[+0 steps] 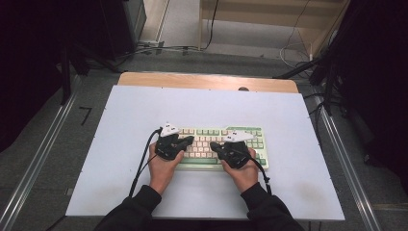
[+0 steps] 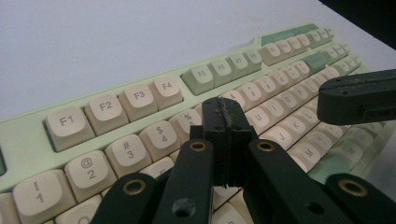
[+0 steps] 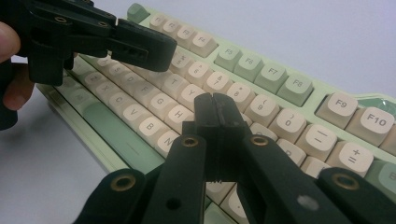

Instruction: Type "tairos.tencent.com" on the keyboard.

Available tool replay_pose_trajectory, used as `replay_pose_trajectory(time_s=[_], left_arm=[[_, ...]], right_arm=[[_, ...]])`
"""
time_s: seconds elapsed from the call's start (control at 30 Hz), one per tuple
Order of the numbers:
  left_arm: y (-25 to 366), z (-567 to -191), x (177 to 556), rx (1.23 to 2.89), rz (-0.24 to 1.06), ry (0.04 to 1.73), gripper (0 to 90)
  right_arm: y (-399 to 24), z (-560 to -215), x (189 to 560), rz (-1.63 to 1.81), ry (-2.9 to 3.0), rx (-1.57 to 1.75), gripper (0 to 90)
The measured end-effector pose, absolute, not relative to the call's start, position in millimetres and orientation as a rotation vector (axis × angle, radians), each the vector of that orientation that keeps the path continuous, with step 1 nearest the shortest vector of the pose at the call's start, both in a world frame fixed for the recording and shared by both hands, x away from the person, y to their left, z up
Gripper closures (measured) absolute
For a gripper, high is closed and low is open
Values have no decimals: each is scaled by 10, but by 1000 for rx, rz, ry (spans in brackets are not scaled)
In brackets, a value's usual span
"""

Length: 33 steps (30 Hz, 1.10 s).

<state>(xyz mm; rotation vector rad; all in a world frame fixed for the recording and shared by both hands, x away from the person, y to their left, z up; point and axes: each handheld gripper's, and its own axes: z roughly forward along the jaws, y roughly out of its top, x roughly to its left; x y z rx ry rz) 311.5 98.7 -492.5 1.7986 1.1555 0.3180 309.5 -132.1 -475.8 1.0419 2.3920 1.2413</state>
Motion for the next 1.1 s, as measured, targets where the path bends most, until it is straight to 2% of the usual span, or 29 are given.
replay_pose_trajectory(time_s=[0.8, 1.1], left_arm=[[895, -4996, 3135, 1862, 343, 1139, 900], [986, -4881, 3099, 1797, 344, 1137, 900]], right_arm=[[-1336, -4754, 3096, 1242, 2386, 1046, 876], [-1348, -4747, 3097, 1246, 2384, 1048, 876]])
